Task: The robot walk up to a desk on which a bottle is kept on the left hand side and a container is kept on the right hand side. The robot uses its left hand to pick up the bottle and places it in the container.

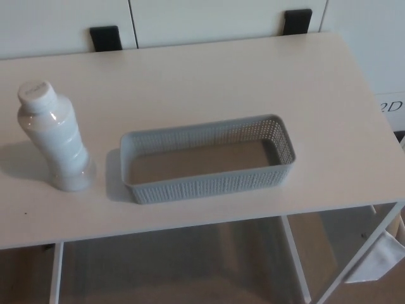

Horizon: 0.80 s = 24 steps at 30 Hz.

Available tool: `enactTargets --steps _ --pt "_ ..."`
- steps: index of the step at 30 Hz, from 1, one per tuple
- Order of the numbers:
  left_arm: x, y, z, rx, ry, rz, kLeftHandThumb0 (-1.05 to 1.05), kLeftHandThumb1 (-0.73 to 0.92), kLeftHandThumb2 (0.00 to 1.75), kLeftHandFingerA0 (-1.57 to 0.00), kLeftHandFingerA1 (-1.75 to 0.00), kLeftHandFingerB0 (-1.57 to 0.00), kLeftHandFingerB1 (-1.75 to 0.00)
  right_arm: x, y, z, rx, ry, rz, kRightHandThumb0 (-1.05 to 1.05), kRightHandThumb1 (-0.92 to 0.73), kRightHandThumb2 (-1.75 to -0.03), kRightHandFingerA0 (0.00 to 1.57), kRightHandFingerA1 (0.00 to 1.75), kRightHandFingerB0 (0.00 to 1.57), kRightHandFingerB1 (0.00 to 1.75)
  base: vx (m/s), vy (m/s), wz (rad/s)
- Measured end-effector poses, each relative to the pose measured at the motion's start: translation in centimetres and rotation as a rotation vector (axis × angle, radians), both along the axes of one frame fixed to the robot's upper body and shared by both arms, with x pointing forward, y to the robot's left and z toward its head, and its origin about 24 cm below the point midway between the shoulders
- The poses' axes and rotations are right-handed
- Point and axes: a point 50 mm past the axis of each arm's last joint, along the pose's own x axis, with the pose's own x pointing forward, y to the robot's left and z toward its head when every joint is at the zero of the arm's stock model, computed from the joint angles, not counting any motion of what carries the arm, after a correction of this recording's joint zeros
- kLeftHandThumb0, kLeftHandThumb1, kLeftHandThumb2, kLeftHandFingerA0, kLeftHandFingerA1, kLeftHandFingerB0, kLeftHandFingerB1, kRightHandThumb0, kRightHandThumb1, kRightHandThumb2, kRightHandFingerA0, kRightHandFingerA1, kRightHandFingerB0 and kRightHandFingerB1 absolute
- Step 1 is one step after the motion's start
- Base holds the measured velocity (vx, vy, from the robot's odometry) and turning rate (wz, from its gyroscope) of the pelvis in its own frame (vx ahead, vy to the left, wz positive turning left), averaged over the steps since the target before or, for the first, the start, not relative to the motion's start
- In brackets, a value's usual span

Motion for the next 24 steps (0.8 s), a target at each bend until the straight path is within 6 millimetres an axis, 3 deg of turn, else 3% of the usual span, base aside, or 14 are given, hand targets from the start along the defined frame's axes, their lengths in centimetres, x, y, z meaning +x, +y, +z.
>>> enactTargets --steps 6,7,8,9,10,13,14,15,16,17,18,20,21,24 --pt "0.2 0.1 0.1 0.006 0.002 -0.013 -0.17 0.6 0.59 -0.33 -0.39 -0.2 -0.29 -0.1 0.0 0.0 -0.002 0.001 0.001 -0.5 -0.32 -0.65 0.22 0.46 0.18 0.4 0.0 0.0 0.0" --pt "0.2 0.2 0.2 0.014 -0.001 -0.012 -0.11 0.43 0.89 -0.26 -0.57 -0.03 -0.44 -0.1 0.0 0.0 -0.001 0.002 0.0 -0.5 -0.32 -0.65 0.22 0.46 0.18 0.4 0.0 0.0 0.0" --pt "0.2 0.2 0.3 0.017 -0.001 -0.01 -0.13 0.59 0.57 -0.35 -0.45 -0.16 -0.28 -0.1 0.0 0.0 -0.002 0.002 0.0 -0.49 -0.32 -0.66 0.18 0.46 0.13 0.39 0.0 0.0 0.0" --pt "0.2 0.3 0.3 0.02 -0.001 -0.008 -0.13 0.59 0.57 -0.35 -0.45 -0.16 -0.28 -0.1 0.0 0.0 -0.002 0.002 0.0 -0.49 -0.32 -0.66 0.18 0.46 0.13 0.39 0.0 0.0 0.0" --pt "0.2 0.4 0.4 0.029 -0.002 0.0 -0.13 0.61 0.57 -0.32 -0.42 -0.16 -0.27 -0.1 0.0 0.0 -0.002 0.002 0.0 -0.26 -0.12 -0.77 0.09 0.54 0.08 0.52 0.0 0.0 0.0" --pt "0.2 1.4 1.1 0.051 -0.016 0.045 -0.13 0.57 0.57 -0.15 -0.39 -0.17 -0.27 0.0 0.0 0.0 -0.005 -0.005 0.005 -0.25 -0.15 -0.79 0.11 0.54 0.1 0.53 0.0 0.0 0.0" --pt "0.0 1.9 1.6 0.064 -0.022 0.063 -0.11 0.4 0.86 0.0 -0.47 -0.05 -0.45 0.1 0.0 0.0 -0.005 -0.007 0.008 -0.25 -0.15 -0.79 0.12 0.54 0.11 0.53 0.0 0.0 0.0" --pt "-0.1 2.2 1.8 0.072 -0.026 0.074 -0.16 0.6 0.58 0.0 -0.26 -0.03 -0.22 0.2 0.0 0.0 -0.005 -0.008 0.011 -0.51 -0.31 -0.67 0.26 0.48 0.2 0.41 0.0 0.0 0.0" --pt "-0.4 2.8 2.4 0.092 -0.034 0.1 -0.16 0.6 0.58 0.0 -0.26 -0.03 -0.22 0.3 0.2 0.0 -0.003 -0.011 0.016 -0.51 -0.31 -0.67 0.26 0.48 0.2 0.41 0.0 0.0 0.0" --pt "-0.5 3.3 2.9 0.106 -0.04 0.115 -0.22 0.51 0.79 0.0 -0.15 0.0 -0.09 0.4 0.2 0.0 -0.003 -0.014 0.019 -0.51 -0.32 -0.68 0.27 0.5 0.16 0.4 0.0 0.0 0.0" --pt "-0.6 3.5 3.0 0.111 -0.042 0.12 -0.25 0.64 0.59 0.0 -0.27 0.0 -0.09 0.5 0.2 0.0 -0.003 -0.015 0.021 -0.5 -0.31 -0.67 0.24 0.49 0.16 0.41 0.0 0.0 0.0" --pt "-1.3 5.1 4.1 0.151 -0.04 0.184 -0.24 0.6 0.58 0.0 -0.26 0.0 -0.13 0.9 0.2 0.0 -0.008 -0.026 0.027 -0.46 -0.35 -0.52 0.22 0.37 0.19 0.31 0.0 0.0 0.0" --pt "-1.7 6.1 4.7 0.176 -0.035 0.214 -0.36 0.55 0.55 0.0 -0.15 0.0 -0.19 1.0 0.2 0.1 -0.011 -0.03 0.028 -0.48 -0.35 -0.52 0.17 0.35 0.21 0.31 0.0 0.0 0.0" --pt "-2.5 9.0 7.0 0.253 -0.059 0.308 -0.38 0.55 0.56 0.0 -0.16 0.0 -0.22 1.3 0.0 0.2 -0.017 -0.039 0.034 -0.49 -0.34 -0.52 0.17 0.36 0.22 0.32 0.0 0.0 0.0"
